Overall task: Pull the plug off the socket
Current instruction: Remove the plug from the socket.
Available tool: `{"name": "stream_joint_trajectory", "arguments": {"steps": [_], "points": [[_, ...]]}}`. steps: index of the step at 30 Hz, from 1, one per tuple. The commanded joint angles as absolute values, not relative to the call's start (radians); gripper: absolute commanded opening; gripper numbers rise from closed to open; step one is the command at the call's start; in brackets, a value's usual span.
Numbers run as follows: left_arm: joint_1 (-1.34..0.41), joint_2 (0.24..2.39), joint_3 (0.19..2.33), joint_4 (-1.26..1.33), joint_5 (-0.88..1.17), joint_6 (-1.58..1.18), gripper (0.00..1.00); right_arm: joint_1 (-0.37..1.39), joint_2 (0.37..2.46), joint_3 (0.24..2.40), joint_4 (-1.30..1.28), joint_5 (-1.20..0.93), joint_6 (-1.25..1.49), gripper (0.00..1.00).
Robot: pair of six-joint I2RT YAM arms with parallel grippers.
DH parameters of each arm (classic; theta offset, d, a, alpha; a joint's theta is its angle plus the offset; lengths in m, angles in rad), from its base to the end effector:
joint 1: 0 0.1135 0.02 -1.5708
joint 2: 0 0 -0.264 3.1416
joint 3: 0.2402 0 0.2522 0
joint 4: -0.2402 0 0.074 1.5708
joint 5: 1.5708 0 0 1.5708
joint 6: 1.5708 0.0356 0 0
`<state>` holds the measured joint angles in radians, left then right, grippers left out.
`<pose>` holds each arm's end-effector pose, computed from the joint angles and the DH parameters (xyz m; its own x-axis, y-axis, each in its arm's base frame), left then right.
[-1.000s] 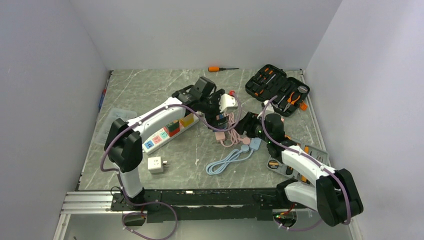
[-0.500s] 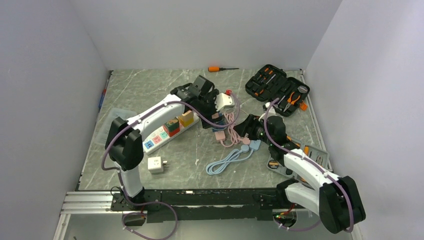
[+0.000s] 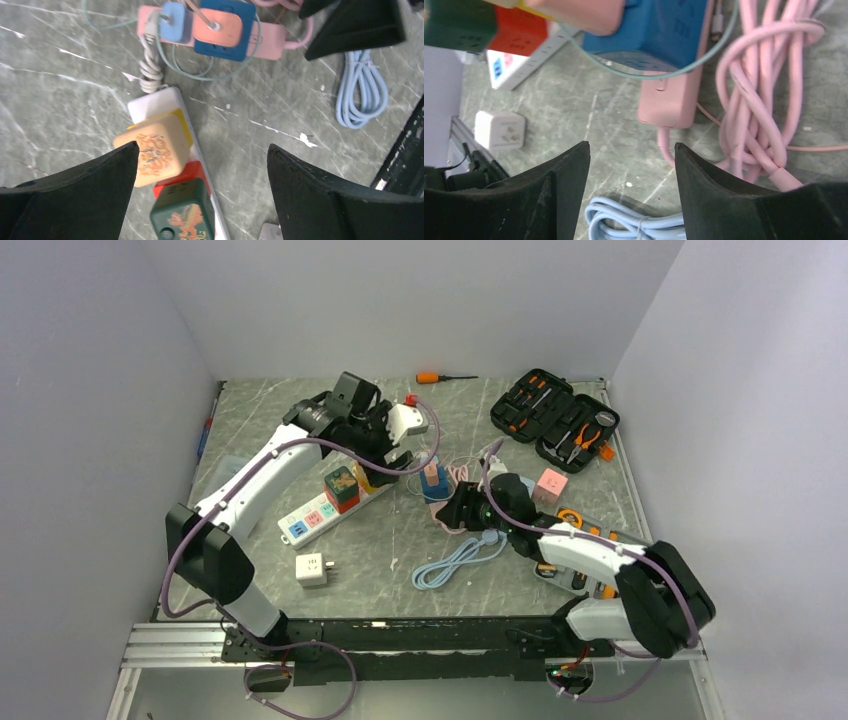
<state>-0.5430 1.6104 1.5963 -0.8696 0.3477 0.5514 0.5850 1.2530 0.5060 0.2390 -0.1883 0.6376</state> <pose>0.2886 -0.1883 0.3507 -0.2123 0.7034 -0.6783 0.9182 0.3812 0.1079 0.2074 0.1454 0.1889 -0.7299 0.2179 -0.6479 -0.3040 0.7454 0.5933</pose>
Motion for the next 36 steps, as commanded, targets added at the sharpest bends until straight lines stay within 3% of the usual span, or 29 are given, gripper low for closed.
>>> {"name": "stream_joint_trajectory", "arguments": {"steps": [1, 14, 21, 30, 36], "points": [[-0.55, 1.554, 1.558, -0.894, 0.399, 0.543, 0.99, 0.587, 1.334, 0.554, 0.279, -0.154, 0.673, 0.64], [-0.551, 1.452, 1.493, -0.857, 0.368, 0.562, 0.99, 0.587, 1.59, 0.613, 0.367, -0.188, 0.78, 0.7], [-0.551, 1.435, 1.477, -0.847, 0.362, 0.557, 0.99, 0.586, 1.643, 0.556, 0.522, -0.176, 0.906, 0.63], [-0.55, 1.407, 1.43, -0.835, 0.359, 0.561, 1.0, 0.57, 1.69, 0.498, 0.712, -0.179, 1.032, 0.4], [-0.551, 1.387, 1.389, -0.83, 0.354, 0.569, 0.99, 0.517, 1.653, 0.473, 0.807, -0.228, 1.102, 0.14]]}}
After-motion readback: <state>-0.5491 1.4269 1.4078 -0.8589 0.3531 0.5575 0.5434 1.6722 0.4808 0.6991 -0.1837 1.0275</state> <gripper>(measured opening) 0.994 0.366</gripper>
